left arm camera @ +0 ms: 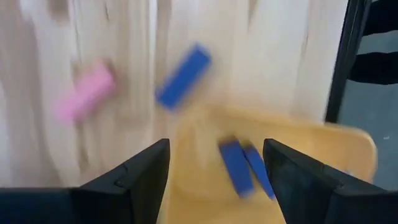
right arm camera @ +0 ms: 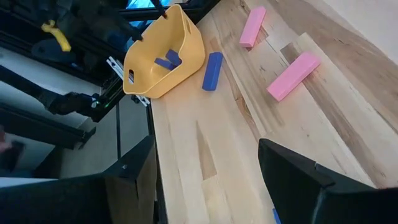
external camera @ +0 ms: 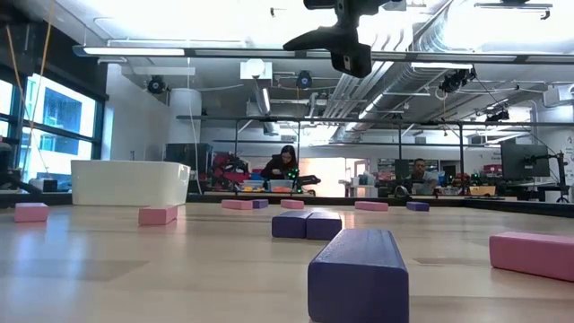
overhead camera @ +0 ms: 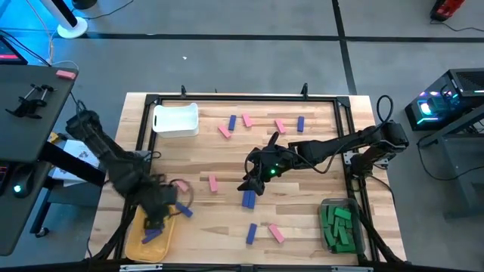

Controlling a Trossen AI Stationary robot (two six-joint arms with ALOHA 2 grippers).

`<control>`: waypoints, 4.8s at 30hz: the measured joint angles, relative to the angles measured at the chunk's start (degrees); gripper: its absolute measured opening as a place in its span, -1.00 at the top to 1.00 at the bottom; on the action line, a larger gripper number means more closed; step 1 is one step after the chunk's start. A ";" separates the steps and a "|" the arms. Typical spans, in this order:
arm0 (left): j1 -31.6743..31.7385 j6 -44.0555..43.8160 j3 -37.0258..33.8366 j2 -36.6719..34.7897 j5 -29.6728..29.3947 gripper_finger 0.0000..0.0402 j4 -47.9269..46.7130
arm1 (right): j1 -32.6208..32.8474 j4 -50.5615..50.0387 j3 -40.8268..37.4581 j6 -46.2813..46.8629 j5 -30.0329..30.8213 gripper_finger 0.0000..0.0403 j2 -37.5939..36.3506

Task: Sort blocks
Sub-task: Put the purple block into the yellow bin

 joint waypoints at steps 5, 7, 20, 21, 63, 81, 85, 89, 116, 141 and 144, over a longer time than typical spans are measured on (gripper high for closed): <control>12.33 24.21 0.00 4.84 0.30 -0.22 7.75 | 0.02 -0.01 0.00 0.31 -0.02 -0.06 0.00; 15.37 34.58 0.03 7.81 1.57 -0.22 10.10 | 0.02 -0.01 0.00 0.31 -0.01 -0.06 0.00; 14.03 57.47 0.02 25.27 3.65 -0.23 10.90 | 0.02 -3.29 0.00 0.31 1.20 -0.06 0.00; 13.96 57.22 0.02 26.09 2.85 -0.23 11.16 | 0.02 -3.35 0.00 0.30 1.27 -0.06 0.00; 16.23 39.31 4.52 26.59 3.70 -0.23 20.35 | 0.04 -3.86 0.02 -0.13 1.51 -0.06 0.00; 14.30 38.37 -1.79 28.34 1.77 -0.23 29.21 | 0.00 -4.32 0.02 -0.76 1.62 -0.06 0.02; 14.76 37.89 -1.62 31.04 3.25 -0.23 29.52 | 0.00 -4.36 0.02 -0.74 1.61 -0.06 0.02; 14.71 37.09 -1.53 32.43 2.51 -0.17 29.39 | 0.01 -4.36 0.02 -0.74 1.60 -0.06 0.02; 10.26 7.73 -0.44 2.06 -10.50 0.94 14.01 | -0.02 -4.72 0.02 -3.11 1.57 -0.06 0.04; 13.51 6.59 0.87 29.08 16.47 0.00 12.82 | -0.02 -5.17 0.02 -5.06 1.55 -0.06 0.04; 14.86 -1.25 0.87 29.15 18.77 0.00 13.17 | -0.02 -5.18 0.02 -5.32 1.55 -0.06 0.04</control>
